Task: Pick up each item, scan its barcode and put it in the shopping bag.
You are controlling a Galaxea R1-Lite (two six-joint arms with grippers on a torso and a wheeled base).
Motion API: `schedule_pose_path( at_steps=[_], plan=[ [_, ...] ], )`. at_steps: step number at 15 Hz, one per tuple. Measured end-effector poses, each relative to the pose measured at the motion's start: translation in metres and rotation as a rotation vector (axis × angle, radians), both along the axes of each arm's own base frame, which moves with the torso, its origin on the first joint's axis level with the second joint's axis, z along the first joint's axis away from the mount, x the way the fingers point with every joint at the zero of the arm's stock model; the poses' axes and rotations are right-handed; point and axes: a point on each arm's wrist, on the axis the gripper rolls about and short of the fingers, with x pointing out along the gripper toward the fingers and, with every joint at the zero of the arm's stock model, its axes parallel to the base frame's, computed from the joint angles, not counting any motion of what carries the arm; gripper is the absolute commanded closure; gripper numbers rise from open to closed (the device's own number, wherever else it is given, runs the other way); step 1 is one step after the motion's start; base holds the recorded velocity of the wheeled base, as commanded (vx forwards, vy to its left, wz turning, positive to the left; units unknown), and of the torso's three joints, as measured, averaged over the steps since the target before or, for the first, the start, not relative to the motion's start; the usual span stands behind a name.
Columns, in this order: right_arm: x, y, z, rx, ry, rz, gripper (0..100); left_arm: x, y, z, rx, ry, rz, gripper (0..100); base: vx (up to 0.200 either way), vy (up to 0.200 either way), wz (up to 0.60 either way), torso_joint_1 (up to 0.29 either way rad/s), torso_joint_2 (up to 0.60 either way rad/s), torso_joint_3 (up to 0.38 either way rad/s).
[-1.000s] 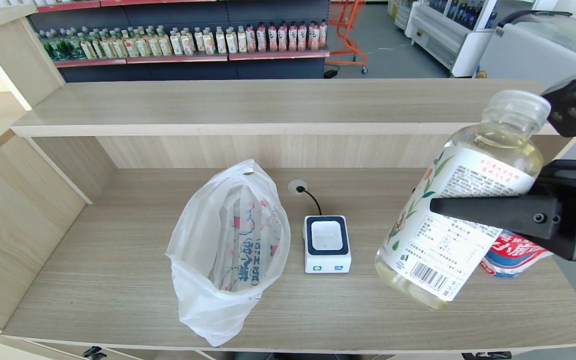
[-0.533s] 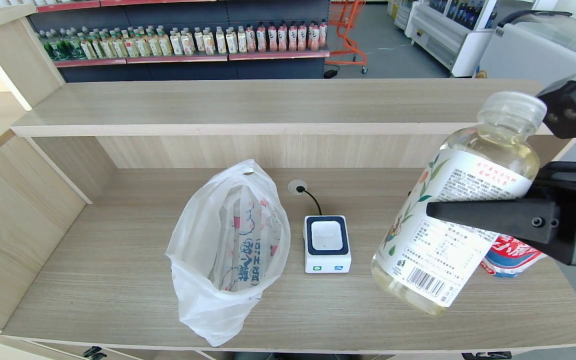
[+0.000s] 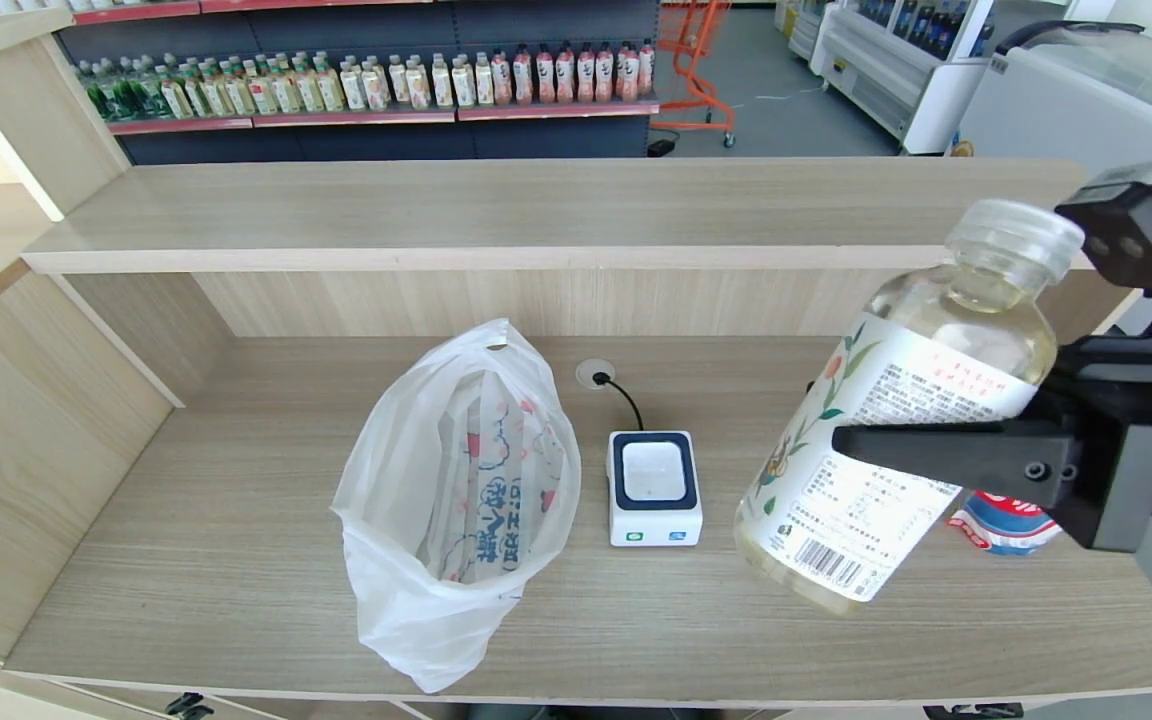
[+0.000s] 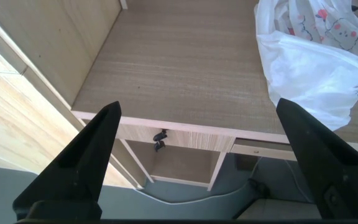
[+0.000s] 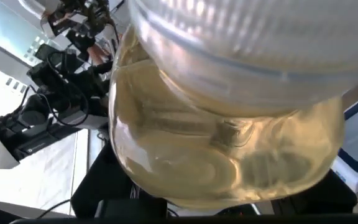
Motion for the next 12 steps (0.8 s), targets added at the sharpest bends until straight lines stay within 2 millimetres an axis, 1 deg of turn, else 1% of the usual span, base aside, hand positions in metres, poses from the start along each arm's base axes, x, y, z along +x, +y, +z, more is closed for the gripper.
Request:
schedule_pose_path(
  at_steps=[2,3,4,5,7,9,12],
  plan=[
    [0.017,-0.011,-0.012,-0.135,-0.311,-0.049,100,0.000,0.000,0.000,0.000,0.000,0.000,0,0.000,0.000,0.00,0.000,0.00,0.000],
    [0.029,-0.019,-0.020,-0.217,-0.449,-0.083,100,0.000,0.000,0.000,0.000,0.000,-0.001,0,0.000,0.000,0.00,0.000,0.00,0.000],
    [0.045,-0.028,-0.031,-0.317,-0.553,-0.135,100,0.000,0.000,0.000,0.000,0.000,0.000,0,0.000,0.000,0.00,0.000,0.00,0.000],
    [0.062,-0.038,-0.040,-0.395,-0.607,-0.184,100,0.000,0.000,0.000,0.000,0.000,-0.001,0,0.000,0.000,0.00,0.000,0.00,0.000],
    [0.088,-0.046,-0.054,-0.472,-0.656,-0.216,100,0.000,0.000,0.000,0.000,0.000,0.000,0,0.000,0.000,0.00,0.000,0.00,0.000],
    [0.109,-0.043,-0.065,-0.494,-0.692,-0.208,100,0.000,0.000,0.000,0.000,0.000,-0.001,0,0.000,0.000,0.00,0.000,0.00,0.000],
    [0.132,-0.028,-0.079,-0.455,-0.724,-0.137,100,0.000,0.000,0.000,0.000,0.000,-0.001,0,0.000,0.000,0.00,0.000,0.00,0.000]
  ],
)
